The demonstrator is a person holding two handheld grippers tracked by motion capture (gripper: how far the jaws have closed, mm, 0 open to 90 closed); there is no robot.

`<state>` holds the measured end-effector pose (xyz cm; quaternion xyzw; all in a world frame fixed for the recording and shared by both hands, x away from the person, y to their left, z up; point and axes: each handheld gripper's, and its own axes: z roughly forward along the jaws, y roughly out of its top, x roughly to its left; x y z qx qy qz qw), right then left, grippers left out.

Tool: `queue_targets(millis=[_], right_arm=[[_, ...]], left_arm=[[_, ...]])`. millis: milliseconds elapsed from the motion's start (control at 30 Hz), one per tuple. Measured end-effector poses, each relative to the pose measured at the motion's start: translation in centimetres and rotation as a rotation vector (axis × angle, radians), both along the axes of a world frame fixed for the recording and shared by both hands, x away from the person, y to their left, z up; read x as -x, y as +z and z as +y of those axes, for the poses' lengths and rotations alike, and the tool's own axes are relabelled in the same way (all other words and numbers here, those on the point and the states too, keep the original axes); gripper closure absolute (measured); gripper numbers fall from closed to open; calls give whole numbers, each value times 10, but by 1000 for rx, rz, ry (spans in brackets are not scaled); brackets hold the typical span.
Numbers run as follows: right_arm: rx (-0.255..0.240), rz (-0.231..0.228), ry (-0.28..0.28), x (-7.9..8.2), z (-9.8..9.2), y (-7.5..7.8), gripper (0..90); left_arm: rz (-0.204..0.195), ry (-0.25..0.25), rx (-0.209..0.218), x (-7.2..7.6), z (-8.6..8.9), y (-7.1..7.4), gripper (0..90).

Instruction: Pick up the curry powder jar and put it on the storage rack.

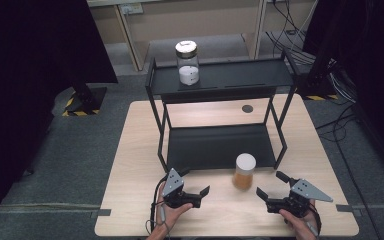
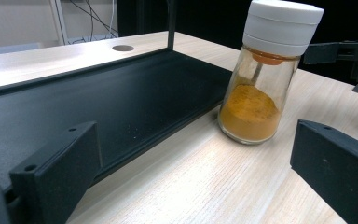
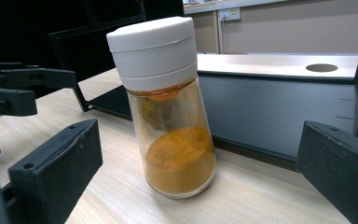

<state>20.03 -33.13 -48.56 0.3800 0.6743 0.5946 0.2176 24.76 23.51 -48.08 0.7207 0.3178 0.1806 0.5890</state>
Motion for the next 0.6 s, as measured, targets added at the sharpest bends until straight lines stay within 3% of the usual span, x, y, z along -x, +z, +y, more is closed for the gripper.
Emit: queue_targets(millis=[600], right_arm=[[4, -10, 9, 0, 0, 1, 5]], left_arm=[[7, -11, -3, 1, -2, -3, 12]])
